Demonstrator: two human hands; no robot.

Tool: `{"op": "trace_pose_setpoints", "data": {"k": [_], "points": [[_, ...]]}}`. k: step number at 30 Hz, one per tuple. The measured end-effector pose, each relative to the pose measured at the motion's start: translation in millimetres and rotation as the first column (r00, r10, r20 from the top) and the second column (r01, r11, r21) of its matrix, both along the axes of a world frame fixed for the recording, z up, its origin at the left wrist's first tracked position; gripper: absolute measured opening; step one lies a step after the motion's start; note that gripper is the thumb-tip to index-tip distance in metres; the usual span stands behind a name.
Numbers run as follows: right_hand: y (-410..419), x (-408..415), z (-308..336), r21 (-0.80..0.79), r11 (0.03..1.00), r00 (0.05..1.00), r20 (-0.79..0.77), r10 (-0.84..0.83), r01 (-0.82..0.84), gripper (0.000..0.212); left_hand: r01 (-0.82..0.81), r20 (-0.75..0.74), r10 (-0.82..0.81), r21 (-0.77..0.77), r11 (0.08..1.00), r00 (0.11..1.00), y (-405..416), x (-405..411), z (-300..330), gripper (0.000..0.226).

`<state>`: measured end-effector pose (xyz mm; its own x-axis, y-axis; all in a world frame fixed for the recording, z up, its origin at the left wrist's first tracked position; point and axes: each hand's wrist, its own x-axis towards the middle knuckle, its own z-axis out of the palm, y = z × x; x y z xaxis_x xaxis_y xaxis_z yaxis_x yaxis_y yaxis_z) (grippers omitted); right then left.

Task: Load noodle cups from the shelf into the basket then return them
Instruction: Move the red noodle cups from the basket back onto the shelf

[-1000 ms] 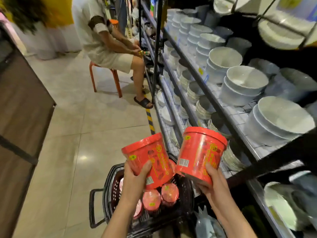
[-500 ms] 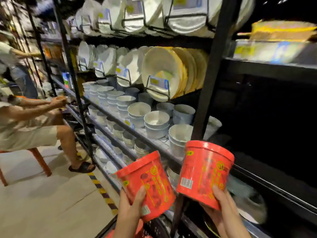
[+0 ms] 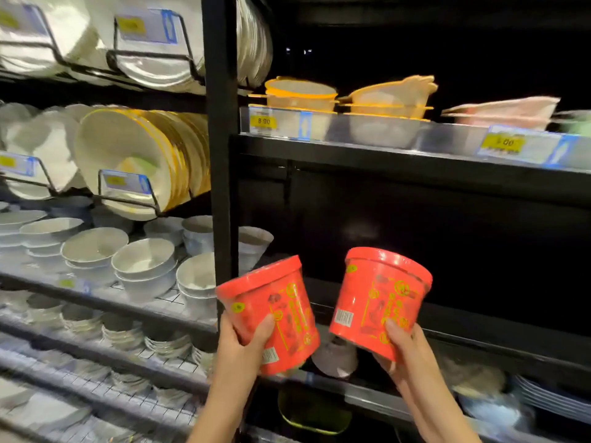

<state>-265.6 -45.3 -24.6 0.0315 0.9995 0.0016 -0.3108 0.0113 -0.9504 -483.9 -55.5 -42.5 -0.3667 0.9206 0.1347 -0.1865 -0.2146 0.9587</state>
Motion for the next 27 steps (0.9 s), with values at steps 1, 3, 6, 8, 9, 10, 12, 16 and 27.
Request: {"op": "trace_pose_setpoints", "data": {"k": [1,3,6,8,9,10,12,16,27], "points": [[5.9,4.3,3.2,0.01,1.0,1.0,0.0,-0.014,0.014,0.108,0.003,-0.031,-0.003,0.005,1.0,1.0,11.0,2.8,3.2,0.078],[17.6,10.0,11.8,0.032,0.999,1.0,0.014,-0.025,0.024,0.095,-0.006,-0.107,0.006,0.007,1.0,0.994,33.2,8.7,12.5,0.086],[40.6,14.6,22.6,0.063,0.997,0.999,0.022,-0.048,0.046,0.076,-0.036,-0.217,0.039,0.018,0.999,0.975,66.0,14.0,21.7,0.096],[58.9,14.8,30.2,0.079,0.995,0.996,0.068,-0.064,0.059,0.072,-0.068,-0.286,0.073,0.027,0.997,0.955,85.5,15.7,25.0,0.104],[68.6,14.2,33.8,0.092,0.994,0.993,0.09,-0.071,0.063,0.074,-0.081,-0.31,0.088,0.036,0.996,0.947,94.6,16.1,26.7,0.109],[78.4,13.1,37.4,0.104,0.993,0.992,0.104,-0.075,0.064,0.076,-0.09,-0.335,0.1,0.046,0.995,0.937,103.6,16.1,27.5,0.113],[99.4,9.6,43.3,0.121,0.99,0.99,0.114,-0.088,0.074,0.076,-0.107,-0.387,0.117,0.048,0.993,0.914,120.6,15.7,28.4,0.119],[137.4,-7.7,56.0,0.117,0.99,0.98,0.174,-0.096,0.076,0.064,-0.183,-0.467,0.177,0.034,0.983,0.866,150.7,12.1,20.3,0.124],[194.4,-65.2,68.4,0.281,0.96,0.938,0.331,-0.103,0.006,0.085,-0.219,-0.488,0.187,-0.009,0.976,0.853,176.1,4.3,-11.6,0.118]]}}
